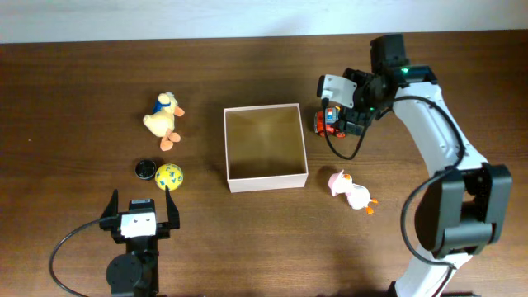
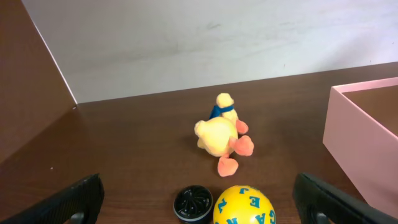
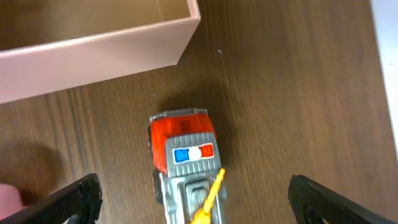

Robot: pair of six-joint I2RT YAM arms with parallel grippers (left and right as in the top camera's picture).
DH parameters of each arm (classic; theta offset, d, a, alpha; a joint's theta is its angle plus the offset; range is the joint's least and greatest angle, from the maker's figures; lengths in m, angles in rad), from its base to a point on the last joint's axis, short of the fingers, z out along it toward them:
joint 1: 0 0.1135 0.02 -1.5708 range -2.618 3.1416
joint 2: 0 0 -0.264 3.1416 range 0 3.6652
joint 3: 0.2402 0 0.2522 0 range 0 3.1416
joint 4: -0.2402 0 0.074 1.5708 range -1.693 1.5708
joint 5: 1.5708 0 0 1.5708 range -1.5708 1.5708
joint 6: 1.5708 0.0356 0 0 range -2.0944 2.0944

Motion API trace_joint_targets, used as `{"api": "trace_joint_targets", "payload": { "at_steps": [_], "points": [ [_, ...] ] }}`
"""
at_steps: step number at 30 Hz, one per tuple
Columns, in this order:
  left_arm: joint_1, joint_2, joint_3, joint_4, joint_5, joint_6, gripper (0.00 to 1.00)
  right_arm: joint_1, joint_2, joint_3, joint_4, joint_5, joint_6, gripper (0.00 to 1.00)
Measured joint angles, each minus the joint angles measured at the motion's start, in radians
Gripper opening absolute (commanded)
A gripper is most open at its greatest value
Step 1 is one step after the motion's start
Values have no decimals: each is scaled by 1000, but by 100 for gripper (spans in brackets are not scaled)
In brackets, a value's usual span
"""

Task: Pack container
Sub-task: 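Move the right gripper over the red toy truck and lower onto it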

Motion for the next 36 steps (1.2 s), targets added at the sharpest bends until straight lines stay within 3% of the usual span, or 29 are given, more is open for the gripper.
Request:
{"api": "trace_joint_targets", "payload": {
  "at_steps": [29,36],
  "points": [
    [0,0,0,0,0,0,99,0,214,0,83,31,-54,99],
    [0,0,0,0,0,0,99,0,227,0,73,31,92,99]
  ]
}}
